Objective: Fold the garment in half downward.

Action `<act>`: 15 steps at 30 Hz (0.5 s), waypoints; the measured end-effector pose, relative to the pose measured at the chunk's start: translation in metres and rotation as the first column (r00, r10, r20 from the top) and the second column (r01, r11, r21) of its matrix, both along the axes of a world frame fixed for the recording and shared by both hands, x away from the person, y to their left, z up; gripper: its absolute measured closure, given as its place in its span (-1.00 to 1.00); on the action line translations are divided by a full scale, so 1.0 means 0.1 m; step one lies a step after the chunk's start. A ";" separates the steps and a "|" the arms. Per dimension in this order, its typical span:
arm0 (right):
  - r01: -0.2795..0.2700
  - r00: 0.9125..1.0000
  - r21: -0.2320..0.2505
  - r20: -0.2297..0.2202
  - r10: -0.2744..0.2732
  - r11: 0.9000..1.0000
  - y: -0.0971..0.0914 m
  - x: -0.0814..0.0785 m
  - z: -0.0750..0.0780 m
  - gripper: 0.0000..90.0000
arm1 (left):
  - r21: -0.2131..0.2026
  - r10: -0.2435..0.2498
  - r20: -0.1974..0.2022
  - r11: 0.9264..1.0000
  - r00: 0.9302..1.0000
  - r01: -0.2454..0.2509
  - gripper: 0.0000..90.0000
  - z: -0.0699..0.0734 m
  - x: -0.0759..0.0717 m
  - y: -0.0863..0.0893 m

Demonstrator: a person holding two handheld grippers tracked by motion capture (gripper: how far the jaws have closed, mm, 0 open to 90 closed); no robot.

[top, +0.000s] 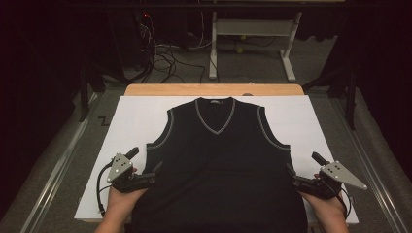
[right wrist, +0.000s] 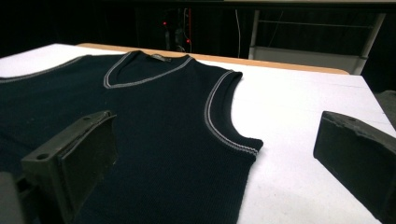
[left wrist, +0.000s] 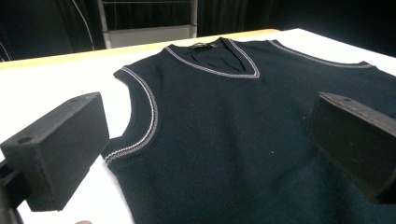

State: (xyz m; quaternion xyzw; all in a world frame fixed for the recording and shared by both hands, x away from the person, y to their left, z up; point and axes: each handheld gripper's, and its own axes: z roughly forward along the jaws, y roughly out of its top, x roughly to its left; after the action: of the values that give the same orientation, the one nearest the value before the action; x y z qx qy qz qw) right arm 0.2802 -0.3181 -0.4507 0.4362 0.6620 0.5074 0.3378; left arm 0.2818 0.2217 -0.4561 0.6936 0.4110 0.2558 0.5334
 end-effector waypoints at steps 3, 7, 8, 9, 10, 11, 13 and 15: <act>-0.001 1.000 -0.002 0.007 0.001 1.000 0.01 0.00 0.00 -1.00 | 0.005 -0.002 -0.001 1.000 1.000 0.002 -1.00 0.00 -0.01 -0.01; 0.000 1.000 -0.006 0.004 0.000 1.000 0.02 0.00 0.00 -1.00 | 0.004 0.004 0.000 1.000 1.000 -0.004 -1.00 0.00 -0.02 0.00; 0.000 1.000 -0.006 0.004 0.000 1.000 0.02 0.00 0.00 -1.00 | 0.005 0.005 0.001 1.000 1.000 -0.005 -1.00 0.00 -0.03 0.01; -0.001 1.000 -0.007 0.006 0.001 1.000 0.03 0.00 0.00 -1.00 | 0.005 0.007 0.001 1.000 1.000 -0.007 -1.00 0.01 -0.03 0.01; 0.001 1.000 -0.008 0.008 -0.001 1.000 0.03 -0.01 0.00 -1.00 | 0.001 0.007 0.002 1.000 1.000 -0.007 -1.00 0.01 -0.03 0.01; -0.001 1.000 -0.008 0.008 0.001 1.000 0.03 -0.01 0.01 -1.00 | 0.000 0.005 0.002 1.000 1.000 -0.005 -1.00 0.02 -0.03 0.01; -0.006 1.000 -0.014 0.009 0.006 1.000 0.04 -0.02 0.02 -1.00 | 0.009 -0.002 0.001 1.000 1.000 0.002 -1.00 0.01 -0.03 0.01; -0.001 1.000 -0.013 0.015 0.001 1.000 0.05 -0.03 0.04 -1.00 | 0.011 -0.006 0.000 1.000 1.000 0.006 -1.00 0.01 -0.04 0.01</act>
State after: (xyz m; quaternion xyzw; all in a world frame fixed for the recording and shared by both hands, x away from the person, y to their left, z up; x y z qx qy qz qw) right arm 0.2777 -0.3133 -0.4472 0.4298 0.6629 0.5064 0.3455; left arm 0.2777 0.2232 -0.4554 0.6976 0.4076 0.2565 0.5304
